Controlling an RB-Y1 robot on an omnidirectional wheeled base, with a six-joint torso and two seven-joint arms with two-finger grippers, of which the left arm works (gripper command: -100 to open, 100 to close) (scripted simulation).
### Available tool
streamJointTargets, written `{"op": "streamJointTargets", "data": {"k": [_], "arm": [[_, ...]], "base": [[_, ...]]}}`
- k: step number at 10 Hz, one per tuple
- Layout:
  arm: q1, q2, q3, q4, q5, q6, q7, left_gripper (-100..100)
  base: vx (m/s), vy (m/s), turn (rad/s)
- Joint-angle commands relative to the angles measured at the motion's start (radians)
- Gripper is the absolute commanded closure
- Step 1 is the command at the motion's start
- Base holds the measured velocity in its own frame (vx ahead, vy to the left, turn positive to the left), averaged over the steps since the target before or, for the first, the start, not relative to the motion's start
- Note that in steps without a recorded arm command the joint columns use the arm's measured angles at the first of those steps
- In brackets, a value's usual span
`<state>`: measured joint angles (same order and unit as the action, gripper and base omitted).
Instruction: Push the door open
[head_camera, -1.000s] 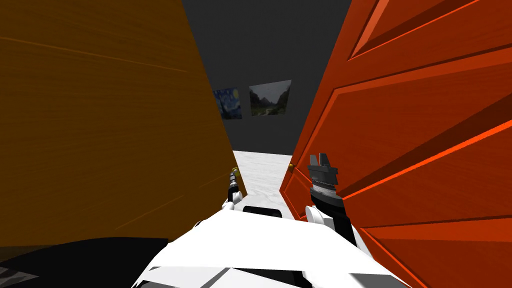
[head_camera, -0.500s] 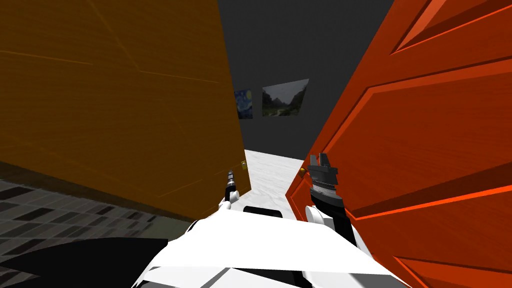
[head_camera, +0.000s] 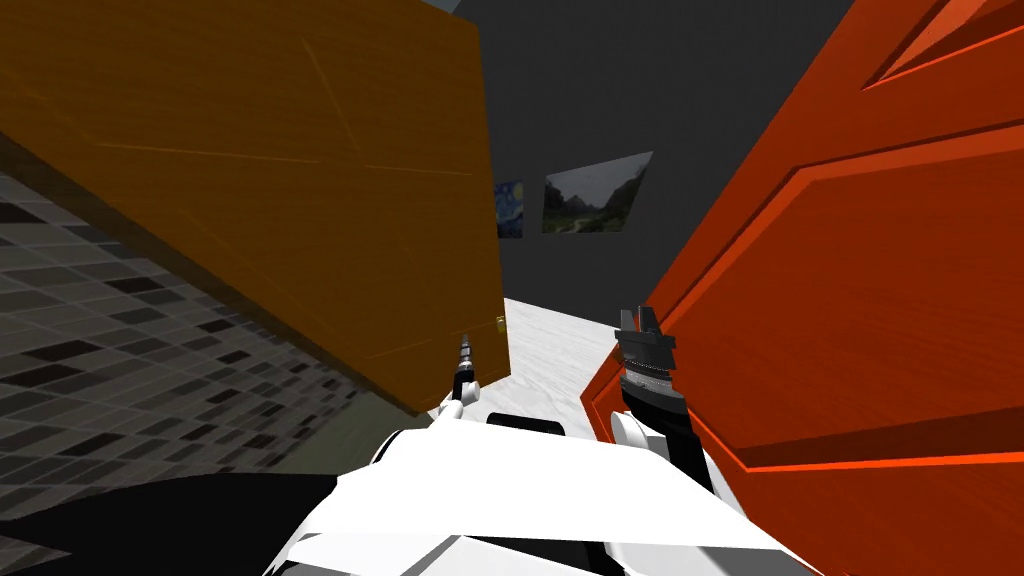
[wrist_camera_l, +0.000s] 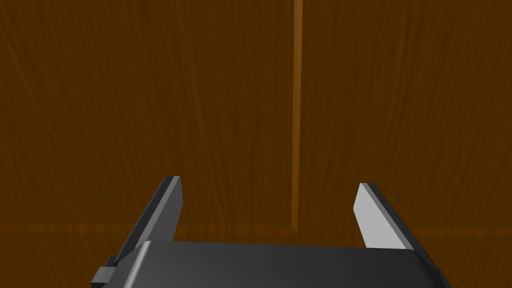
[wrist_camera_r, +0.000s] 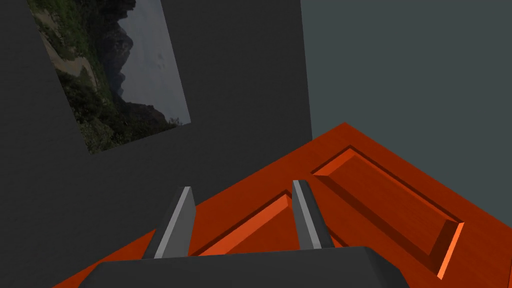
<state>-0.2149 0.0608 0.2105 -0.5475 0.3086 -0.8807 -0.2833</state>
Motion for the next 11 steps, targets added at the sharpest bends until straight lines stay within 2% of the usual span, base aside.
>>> {"op": "streamJointTargets", "data": {"k": [1,2,4,5,6,7,8,10,11], "arm": [[-0.001,-0.008,-0.019,-0.006,-0.008,0.009,0.005,-100],[-0.003,-0.012,-0.026,-0.003,-0.011,0.010,0.008,-100],[-0.012,-0.034,-0.055,0.010,-0.022,0.012,0.021,-100],[-0.012,-0.034,-0.055,0.010,-0.022,0.012,0.021,-100],[-0.017,-0.055,-0.073,0.018,-0.029,0.013,0.029,-100],[-0.020,-0.067,-0.081,0.022,-0.032,0.014,0.033,-100],[-0.022,-0.078,-0.088,0.025,-0.035,0.014,0.035,-100],[-0.022,-0.082,-0.090,0.026,-0.036,0.014,0.036,-100],[-0.025,-0.098,-0.098,0.029,-0.039,0.015,0.040,-100]], "base": [[-0.033,-0.051,0.235],[-0.028,-0.057,0.182],[-0.031,-0.084,0.279],[-0.016,-0.093,0.078],[-0.015,-0.123,0.233],[-0.037,-0.201,0.185],[-0.019,-0.240,0.118],[0.019,-0.128,0.025],[0.025,-0.186,0.056]]}}
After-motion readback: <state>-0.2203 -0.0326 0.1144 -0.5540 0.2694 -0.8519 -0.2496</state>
